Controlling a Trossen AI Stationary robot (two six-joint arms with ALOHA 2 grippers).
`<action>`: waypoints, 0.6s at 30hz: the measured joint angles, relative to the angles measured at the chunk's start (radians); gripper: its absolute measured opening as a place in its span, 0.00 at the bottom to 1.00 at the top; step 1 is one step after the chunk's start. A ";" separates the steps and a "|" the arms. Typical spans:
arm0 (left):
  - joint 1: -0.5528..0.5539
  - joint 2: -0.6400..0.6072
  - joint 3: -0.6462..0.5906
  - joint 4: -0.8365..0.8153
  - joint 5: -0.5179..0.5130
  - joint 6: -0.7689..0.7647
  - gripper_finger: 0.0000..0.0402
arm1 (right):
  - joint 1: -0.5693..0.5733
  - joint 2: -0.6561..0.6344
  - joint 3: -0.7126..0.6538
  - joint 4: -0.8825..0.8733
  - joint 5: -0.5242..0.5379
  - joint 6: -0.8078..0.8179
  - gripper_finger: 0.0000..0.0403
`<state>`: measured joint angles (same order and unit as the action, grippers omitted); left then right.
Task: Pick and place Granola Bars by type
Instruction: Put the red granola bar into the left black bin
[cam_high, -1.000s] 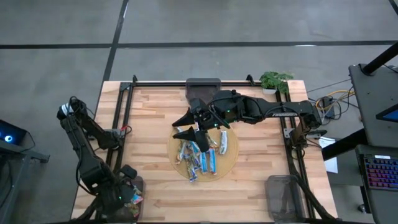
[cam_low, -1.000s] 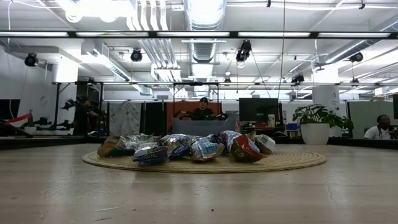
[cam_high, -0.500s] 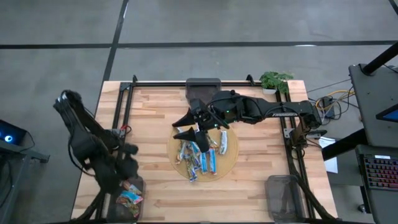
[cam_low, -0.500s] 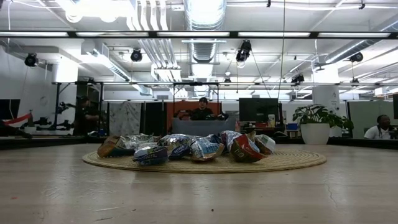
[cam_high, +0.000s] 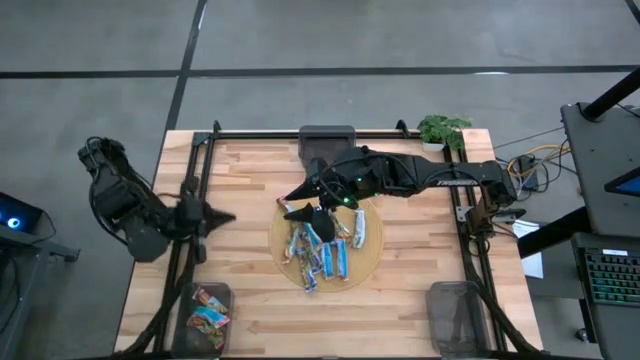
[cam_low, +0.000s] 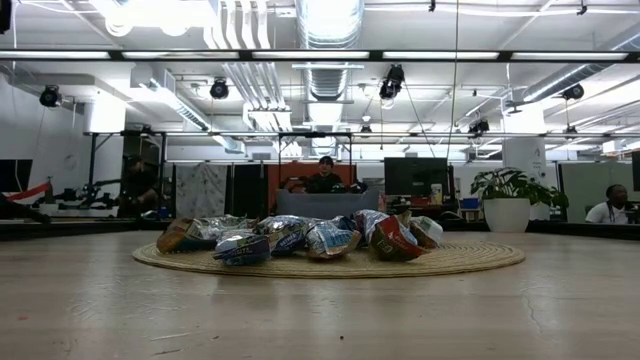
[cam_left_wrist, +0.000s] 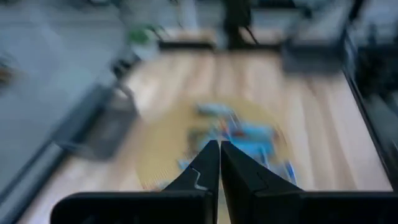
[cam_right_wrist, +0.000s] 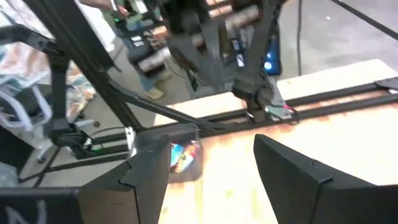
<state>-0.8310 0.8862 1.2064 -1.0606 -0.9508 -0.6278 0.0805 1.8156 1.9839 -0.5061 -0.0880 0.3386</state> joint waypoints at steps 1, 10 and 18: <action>0.000 -0.009 0.000 0.022 -0.040 0.005 0.00 | -0.002 0.000 0.000 -0.005 0.009 0.000 0.54; 0.032 -0.075 0.000 0.087 -0.097 0.151 0.00 | -0.032 0.000 0.000 -0.015 0.013 -0.002 0.54; 0.066 -0.130 0.000 0.136 -0.093 0.262 0.00 | -0.036 0.000 0.000 -0.015 0.013 -0.008 0.54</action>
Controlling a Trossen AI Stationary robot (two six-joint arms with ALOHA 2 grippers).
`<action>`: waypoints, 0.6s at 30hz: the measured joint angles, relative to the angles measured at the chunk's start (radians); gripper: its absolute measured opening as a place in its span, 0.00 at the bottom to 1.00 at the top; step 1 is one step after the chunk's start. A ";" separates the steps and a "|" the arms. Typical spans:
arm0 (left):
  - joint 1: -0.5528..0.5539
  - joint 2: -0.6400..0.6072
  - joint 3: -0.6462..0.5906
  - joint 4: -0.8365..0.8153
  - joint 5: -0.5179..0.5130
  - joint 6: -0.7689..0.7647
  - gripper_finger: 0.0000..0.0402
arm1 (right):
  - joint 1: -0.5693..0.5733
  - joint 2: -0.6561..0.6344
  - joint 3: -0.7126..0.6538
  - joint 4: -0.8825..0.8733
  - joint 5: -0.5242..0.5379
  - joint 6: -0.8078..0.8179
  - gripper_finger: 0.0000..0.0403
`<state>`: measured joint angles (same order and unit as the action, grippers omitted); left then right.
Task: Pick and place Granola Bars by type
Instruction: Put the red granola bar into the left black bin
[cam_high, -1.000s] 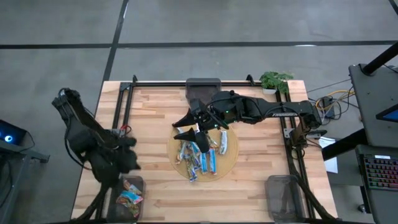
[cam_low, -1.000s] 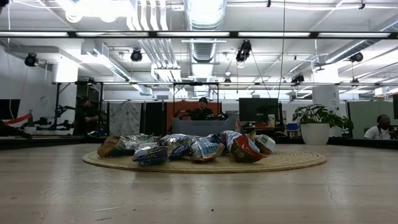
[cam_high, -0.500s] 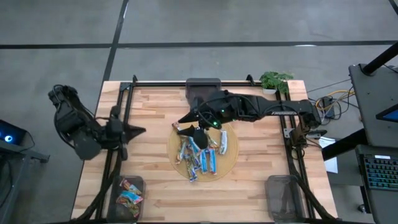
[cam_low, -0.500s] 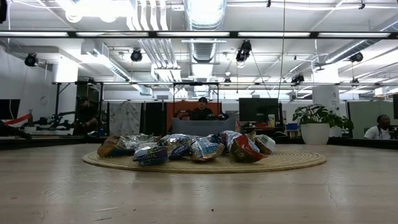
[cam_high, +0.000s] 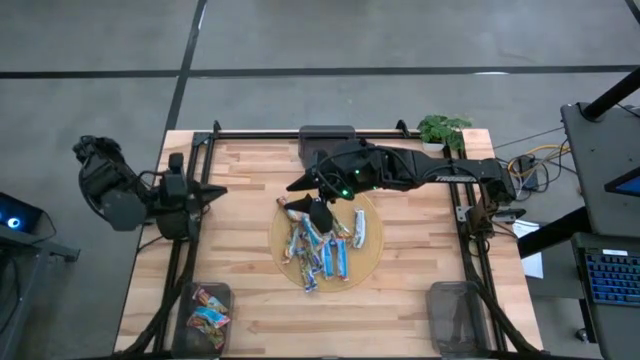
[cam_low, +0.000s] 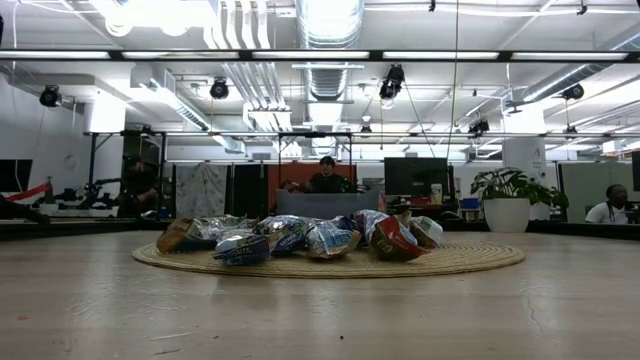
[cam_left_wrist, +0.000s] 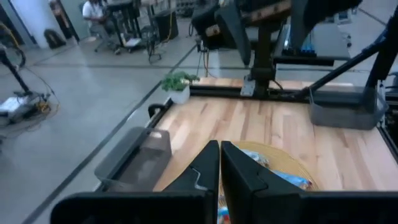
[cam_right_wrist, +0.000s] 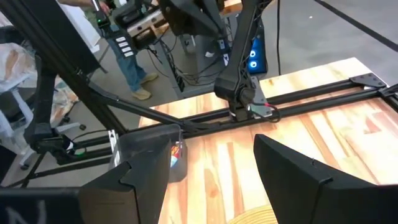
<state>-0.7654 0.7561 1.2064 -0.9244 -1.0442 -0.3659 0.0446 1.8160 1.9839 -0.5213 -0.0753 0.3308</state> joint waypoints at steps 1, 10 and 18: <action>0.004 -0.007 0.000 0.018 0.012 0.040 0.00 | 0.000 0.000 0.000 0.000 0.000 -0.001 0.54; 0.080 -0.045 0.045 0.061 0.129 0.255 0.00 | 0.000 -0.003 0.000 0.000 -0.001 -0.007 0.54; 0.111 -0.051 0.087 0.067 0.197 0.265 0.00 | -0.002 -0.072 0.002 -0.055 0.095 -0.111 0.53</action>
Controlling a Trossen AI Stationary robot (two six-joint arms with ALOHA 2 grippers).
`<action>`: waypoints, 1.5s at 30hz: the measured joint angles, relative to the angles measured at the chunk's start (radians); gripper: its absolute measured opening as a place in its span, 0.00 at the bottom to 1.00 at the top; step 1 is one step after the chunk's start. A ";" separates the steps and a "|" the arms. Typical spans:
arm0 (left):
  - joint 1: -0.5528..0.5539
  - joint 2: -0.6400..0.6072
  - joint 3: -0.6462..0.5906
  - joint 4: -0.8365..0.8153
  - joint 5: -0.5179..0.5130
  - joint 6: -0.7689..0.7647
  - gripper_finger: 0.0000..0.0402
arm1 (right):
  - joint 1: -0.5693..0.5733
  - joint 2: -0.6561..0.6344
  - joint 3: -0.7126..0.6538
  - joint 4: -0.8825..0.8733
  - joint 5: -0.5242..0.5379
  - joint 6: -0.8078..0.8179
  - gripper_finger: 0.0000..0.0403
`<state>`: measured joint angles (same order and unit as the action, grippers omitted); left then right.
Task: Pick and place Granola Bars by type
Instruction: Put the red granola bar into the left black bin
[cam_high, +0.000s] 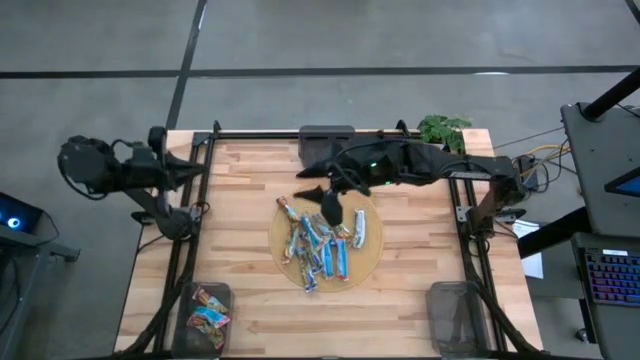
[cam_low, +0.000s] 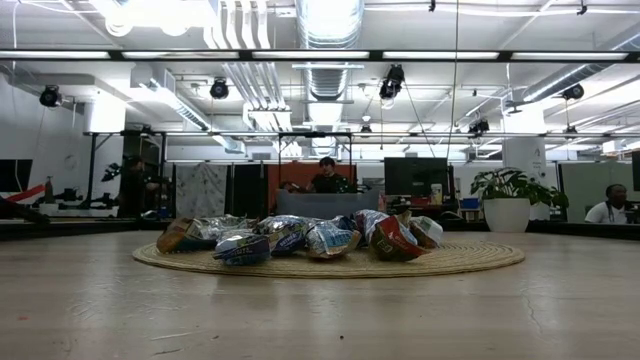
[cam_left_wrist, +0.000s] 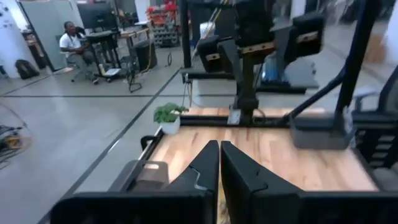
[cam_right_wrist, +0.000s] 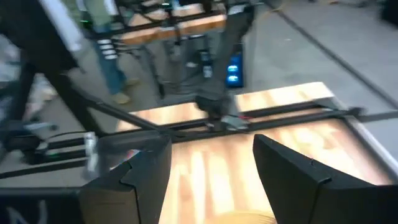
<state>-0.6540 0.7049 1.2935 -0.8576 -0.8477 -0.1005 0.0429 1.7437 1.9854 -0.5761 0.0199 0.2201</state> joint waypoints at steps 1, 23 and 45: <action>0.000 -0.001 0.000 0.002 0.013 -0.001 0.00 | 0.000 -0.014 0.000 -0.019 0.023 -0.006 0.52; 0.331 0.187 0.109 0.105 0.416 0.108 0.00 | 0.000 -0.221 -0.009 -0.243 0.115 -0.101 0.02; 1.010 0.503 0.206 -0.175 1.104 0.178 0.06 | 0.000 -0.224 -0.010 -0.311 0.114 -0.116 0.02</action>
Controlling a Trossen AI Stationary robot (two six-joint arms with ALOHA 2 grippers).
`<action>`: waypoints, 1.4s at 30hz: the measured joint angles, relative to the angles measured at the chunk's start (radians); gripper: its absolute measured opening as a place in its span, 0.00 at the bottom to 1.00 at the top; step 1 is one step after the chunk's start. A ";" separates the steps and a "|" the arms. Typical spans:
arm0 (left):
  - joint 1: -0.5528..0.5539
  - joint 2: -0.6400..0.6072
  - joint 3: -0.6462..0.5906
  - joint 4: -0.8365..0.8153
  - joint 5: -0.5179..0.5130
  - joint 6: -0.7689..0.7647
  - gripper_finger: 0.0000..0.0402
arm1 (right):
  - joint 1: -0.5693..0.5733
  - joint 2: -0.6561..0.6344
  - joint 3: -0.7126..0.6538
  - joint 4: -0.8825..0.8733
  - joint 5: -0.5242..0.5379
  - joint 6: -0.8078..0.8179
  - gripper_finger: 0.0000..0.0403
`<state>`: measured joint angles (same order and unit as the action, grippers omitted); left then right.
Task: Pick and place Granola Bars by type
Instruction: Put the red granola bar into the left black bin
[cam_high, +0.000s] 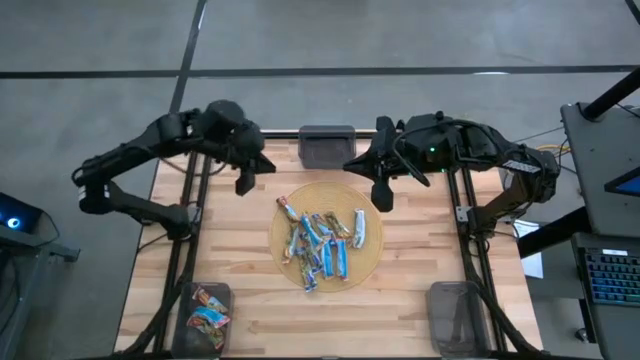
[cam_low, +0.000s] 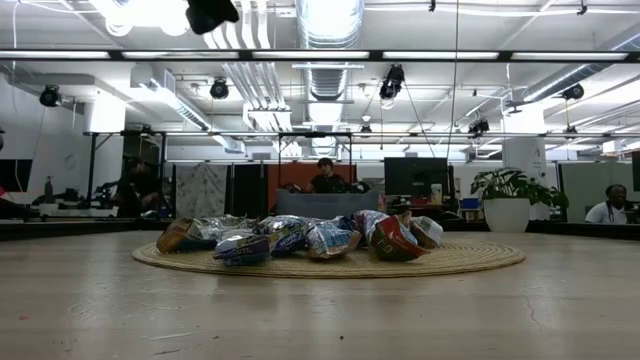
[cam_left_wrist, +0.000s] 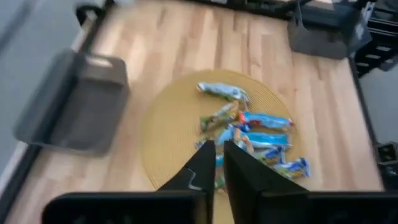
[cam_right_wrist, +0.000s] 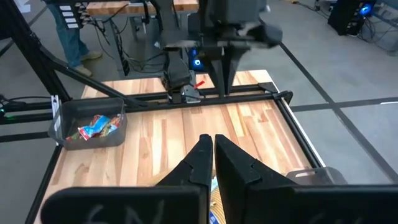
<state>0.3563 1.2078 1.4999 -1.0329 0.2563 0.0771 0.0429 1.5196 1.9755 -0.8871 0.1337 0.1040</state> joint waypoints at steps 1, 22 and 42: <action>0.005 0.021 0.010 -0.016 0.005 -0.001 0.09 | 0.000 0.000 0.000 0.000 0.000 0.000 0.02; -0.014 0.299 0.100 -0.261 -0.133 0.362 0.57 | 0.000 0.000 0.000 -0.031 -0.003 0.000 0.02; -0.034 0.559 0.099 -0.253 -0.223 0.410 0.57 | 0.000 0.000 -0.006 -0.053 -0.006 -0.011 0.02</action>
<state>0.3225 1.7670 1.5984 -1.2859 0.0334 0.4874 0.0429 1.5196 1.9690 -0.9401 0.1272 0.0925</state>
